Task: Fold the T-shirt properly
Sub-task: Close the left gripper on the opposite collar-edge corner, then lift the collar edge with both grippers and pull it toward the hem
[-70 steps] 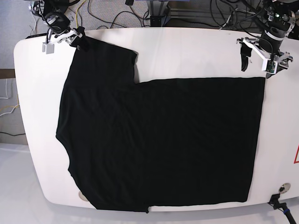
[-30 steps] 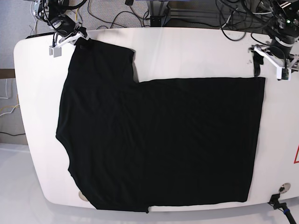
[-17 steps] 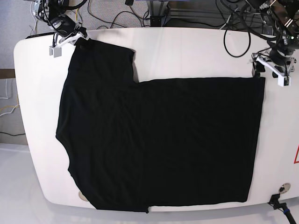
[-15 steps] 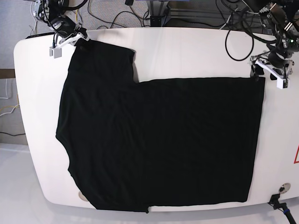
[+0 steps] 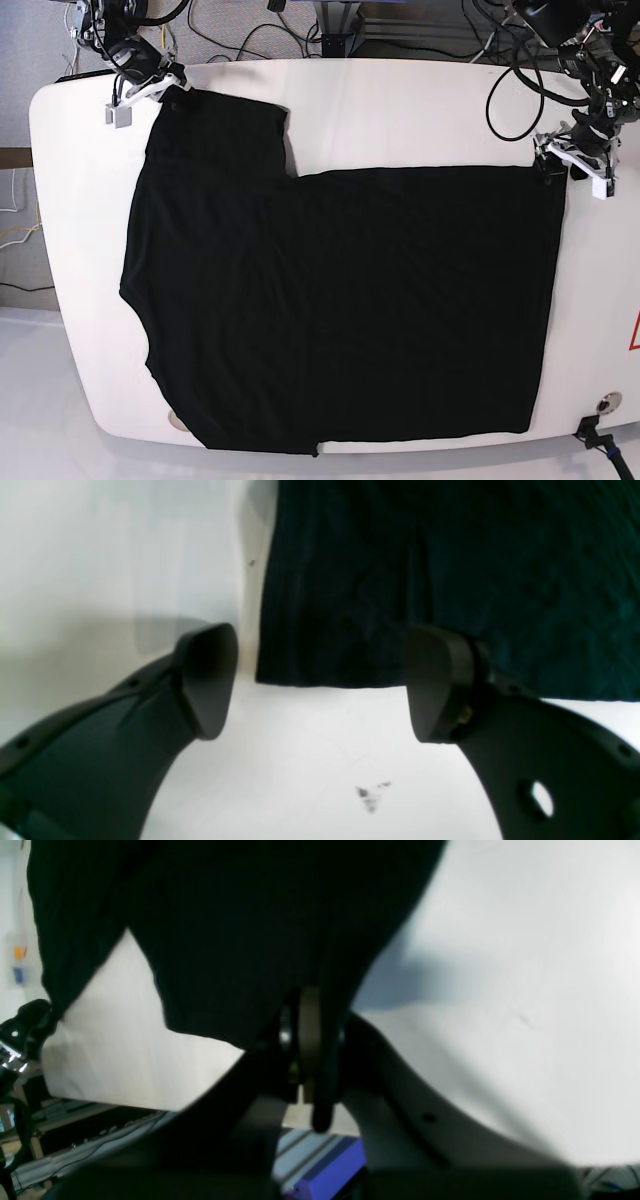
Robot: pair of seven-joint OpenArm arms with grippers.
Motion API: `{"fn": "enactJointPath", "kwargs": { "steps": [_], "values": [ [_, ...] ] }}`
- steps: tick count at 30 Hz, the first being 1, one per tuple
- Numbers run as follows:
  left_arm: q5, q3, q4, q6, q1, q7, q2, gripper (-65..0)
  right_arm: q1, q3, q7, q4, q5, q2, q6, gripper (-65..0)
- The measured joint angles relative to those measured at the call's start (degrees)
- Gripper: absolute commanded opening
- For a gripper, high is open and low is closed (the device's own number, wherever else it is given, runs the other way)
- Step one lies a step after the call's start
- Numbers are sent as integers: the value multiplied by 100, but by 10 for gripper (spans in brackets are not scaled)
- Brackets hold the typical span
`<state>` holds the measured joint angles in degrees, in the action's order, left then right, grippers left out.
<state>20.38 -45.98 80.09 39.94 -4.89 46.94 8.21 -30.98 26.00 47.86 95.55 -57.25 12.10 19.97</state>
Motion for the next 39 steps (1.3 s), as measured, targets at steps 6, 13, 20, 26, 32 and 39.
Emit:
{"fn": "enactJointPath", "kwargs": {
  "steps": [6, 13, 20, 26, 32, 39],
  "values": [
    [57, 356, 13, 0, 17, -24, -22, -158, 15, 0, 4, 0, 2, -2, 0, -650],
    [92, 553, 17, 2, 28, -24, -11, -160, 17, 0, 11, 0, 0, -2, 0, -650],
    [94, 553, 20, 2, 28, -28, -20, -242, 15, 0, 22, 0, 2, -2, 0, -650],
    [28, 549, 9, -2, 13, 37, -28, -650, 17, 0, 22, 0, 2, -2, 0, -650],
    [28, 549, 2, -2, 15, 63, -37, -650, 59, 0, 22, 0, 0, -2, 0, -650],
    [22, 542, 70, -2, -81, 85, -35, -650, 11, 0, 24, 42, 7, -4, -2, -650]
  ]
}}
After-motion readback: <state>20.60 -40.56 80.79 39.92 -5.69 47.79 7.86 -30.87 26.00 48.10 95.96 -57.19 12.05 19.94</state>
